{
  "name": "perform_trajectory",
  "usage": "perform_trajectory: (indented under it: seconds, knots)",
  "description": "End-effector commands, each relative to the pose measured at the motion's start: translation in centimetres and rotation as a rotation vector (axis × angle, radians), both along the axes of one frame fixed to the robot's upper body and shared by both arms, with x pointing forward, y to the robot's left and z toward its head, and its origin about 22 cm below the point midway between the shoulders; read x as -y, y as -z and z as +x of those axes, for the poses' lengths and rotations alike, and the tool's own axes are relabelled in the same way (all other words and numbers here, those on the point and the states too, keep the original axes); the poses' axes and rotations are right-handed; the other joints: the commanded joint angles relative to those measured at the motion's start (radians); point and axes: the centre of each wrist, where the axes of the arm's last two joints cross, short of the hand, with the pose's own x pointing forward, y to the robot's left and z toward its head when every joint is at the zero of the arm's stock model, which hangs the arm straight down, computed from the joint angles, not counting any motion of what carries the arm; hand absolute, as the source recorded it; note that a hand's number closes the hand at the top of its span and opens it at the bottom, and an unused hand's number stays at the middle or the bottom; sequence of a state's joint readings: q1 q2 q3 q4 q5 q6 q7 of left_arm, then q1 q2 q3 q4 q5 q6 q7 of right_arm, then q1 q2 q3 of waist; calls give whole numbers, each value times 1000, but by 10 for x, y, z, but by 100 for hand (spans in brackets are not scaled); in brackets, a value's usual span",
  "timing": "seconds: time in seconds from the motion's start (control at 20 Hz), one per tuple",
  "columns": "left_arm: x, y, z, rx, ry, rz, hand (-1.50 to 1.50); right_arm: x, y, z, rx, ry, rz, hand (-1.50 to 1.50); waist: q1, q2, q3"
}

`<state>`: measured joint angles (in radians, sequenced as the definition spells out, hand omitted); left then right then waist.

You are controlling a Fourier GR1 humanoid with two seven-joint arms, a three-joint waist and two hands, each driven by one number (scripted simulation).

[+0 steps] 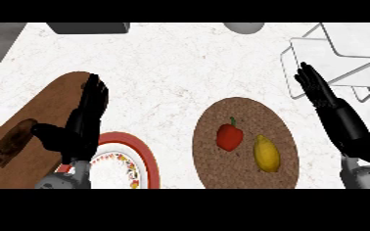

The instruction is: Pick the lemon from the placemat and place it in the tiered shelf

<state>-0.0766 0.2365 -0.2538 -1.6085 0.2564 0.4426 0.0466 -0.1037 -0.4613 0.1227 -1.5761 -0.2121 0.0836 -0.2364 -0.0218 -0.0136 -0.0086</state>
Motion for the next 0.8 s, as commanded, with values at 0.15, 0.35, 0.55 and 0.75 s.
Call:
perform_trajectory:
  seconds: [0.15, 0.35, 0.55, 0.75]
  knots:
    - [-17, -2, 13, 42, 112, 203, 0, 26, -11, -16, -131, 245, 89, -150, -2, 11, 8]
    - [-14, 6, 11, 9, 129, 190, 0, -33, 26, -8, -176, 260, 864, 150, -50, 9, 57]
    - [-13, 3, 19, 10, 168, 257, 0, 85, 48, -53, -162, 893, -103, 150, -45, 24, 8]
    - [-16, 10, 22, 11, 221, 266, 0, 50, 83, -72, -37, 1016, 103, -150, -5, 14, 10]
